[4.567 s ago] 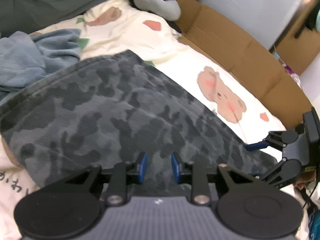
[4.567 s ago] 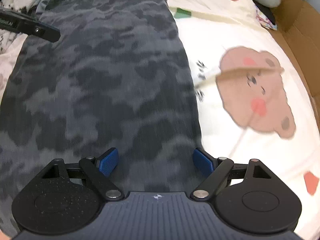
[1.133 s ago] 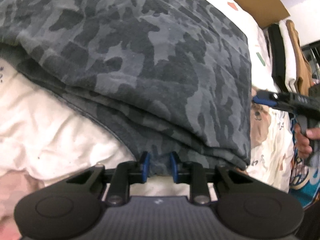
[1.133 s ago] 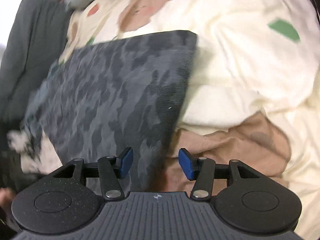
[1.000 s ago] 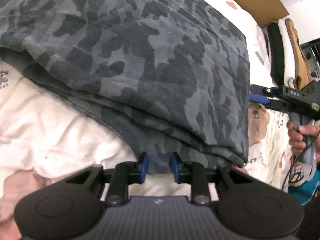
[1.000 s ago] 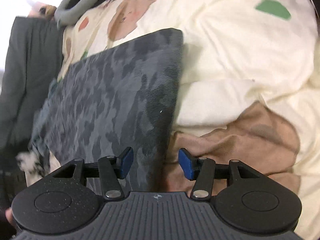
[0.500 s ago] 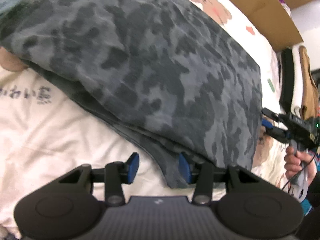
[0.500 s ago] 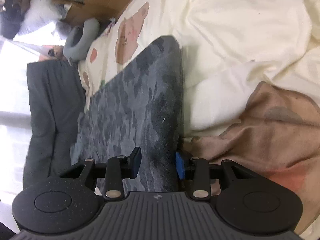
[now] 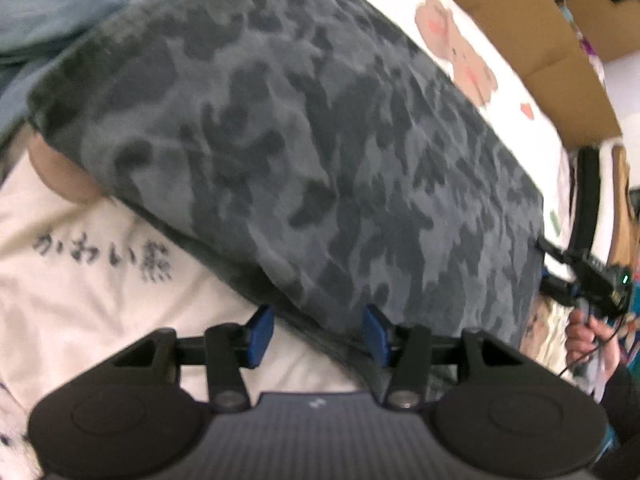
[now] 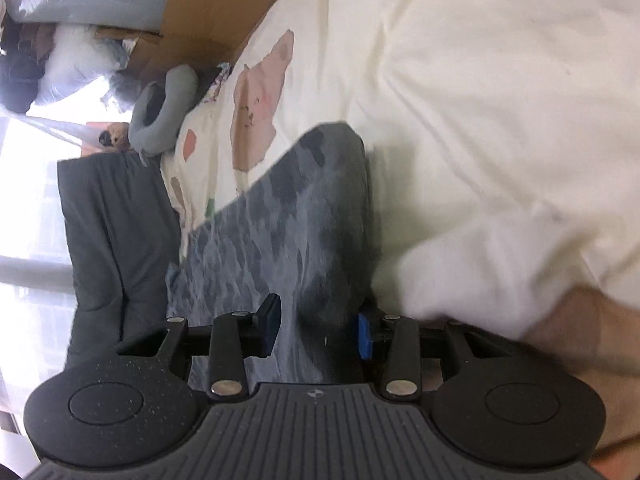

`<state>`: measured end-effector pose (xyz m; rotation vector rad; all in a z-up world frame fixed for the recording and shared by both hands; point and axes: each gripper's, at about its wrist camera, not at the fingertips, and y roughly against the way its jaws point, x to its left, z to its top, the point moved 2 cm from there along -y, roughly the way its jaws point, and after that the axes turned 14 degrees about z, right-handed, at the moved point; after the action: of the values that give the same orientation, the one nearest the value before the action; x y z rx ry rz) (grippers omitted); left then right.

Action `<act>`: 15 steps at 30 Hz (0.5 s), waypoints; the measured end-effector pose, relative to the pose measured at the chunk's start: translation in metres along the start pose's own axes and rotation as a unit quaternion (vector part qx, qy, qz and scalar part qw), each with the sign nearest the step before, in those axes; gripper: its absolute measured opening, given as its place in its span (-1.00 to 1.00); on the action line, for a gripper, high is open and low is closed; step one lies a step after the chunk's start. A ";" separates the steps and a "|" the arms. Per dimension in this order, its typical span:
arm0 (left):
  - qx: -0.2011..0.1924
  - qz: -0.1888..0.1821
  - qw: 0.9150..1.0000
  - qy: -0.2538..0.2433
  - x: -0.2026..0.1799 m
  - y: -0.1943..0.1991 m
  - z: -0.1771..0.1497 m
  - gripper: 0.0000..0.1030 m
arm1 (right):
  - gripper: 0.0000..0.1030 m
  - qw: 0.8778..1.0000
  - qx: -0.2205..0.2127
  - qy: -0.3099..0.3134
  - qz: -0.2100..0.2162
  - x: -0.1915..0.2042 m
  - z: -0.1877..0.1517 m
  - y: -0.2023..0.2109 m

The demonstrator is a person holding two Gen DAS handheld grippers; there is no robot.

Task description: Fold clothes

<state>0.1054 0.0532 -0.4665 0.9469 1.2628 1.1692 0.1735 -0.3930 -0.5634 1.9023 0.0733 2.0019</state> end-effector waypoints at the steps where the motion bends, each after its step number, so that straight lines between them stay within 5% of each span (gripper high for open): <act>1: -0.003 -0.003 1.000 0.008 0.003 0.002 0.003 0.04 | -0.20 1.000 -0.001 0.001 0.000 0.000 0.002 -0.001; 15: -0.019 0.000 0.996 0.089 0.040 -0.008 0.002 0.07 | -0.22 1.000 -0.019 -0.016 -0.008 -0.014 0.047 -0.020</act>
<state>0.1064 0.0906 -0.4820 0.8299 1.3758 1.2960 0.2236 -0.3891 -0.5788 1.9033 0.0424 1.9484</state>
